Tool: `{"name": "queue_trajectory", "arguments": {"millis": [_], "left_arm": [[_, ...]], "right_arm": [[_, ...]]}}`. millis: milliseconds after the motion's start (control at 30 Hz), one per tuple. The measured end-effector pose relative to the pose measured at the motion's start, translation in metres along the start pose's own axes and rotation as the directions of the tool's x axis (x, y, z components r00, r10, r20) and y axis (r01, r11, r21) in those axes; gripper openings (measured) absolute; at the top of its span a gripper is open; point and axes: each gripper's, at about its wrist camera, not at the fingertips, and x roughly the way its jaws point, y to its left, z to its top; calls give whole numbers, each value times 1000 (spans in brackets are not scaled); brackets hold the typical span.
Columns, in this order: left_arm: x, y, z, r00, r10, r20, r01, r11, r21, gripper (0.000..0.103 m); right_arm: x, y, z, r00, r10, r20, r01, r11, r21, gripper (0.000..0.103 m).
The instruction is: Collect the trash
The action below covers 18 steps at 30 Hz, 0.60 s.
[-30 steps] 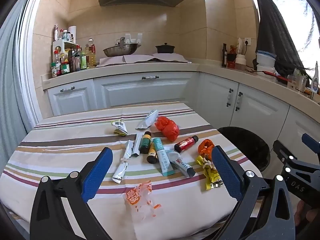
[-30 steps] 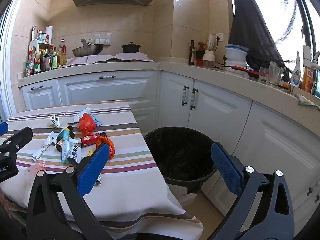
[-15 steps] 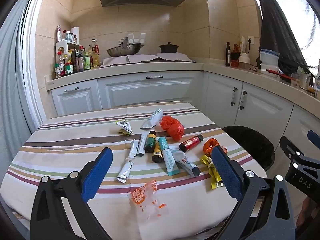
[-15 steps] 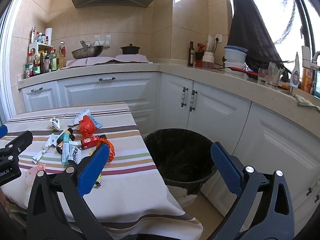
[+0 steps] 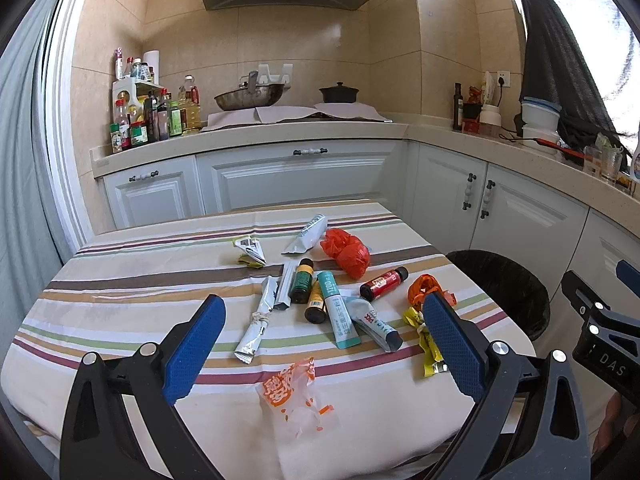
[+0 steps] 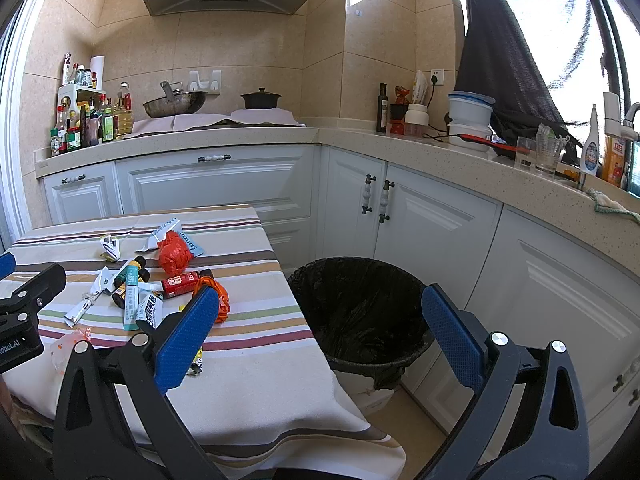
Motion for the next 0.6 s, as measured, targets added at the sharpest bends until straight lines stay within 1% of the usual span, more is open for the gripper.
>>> {"name": "queue_trajectory", "arguments": {"millis": [600], "left_arm": [[1, 0, -1, 1000, -5, -5, 5, 1000, -3, 96]], "right_arm": [[0, 0, 1, 1000, 0, 1, 0, 1000, 1, 99]]}}
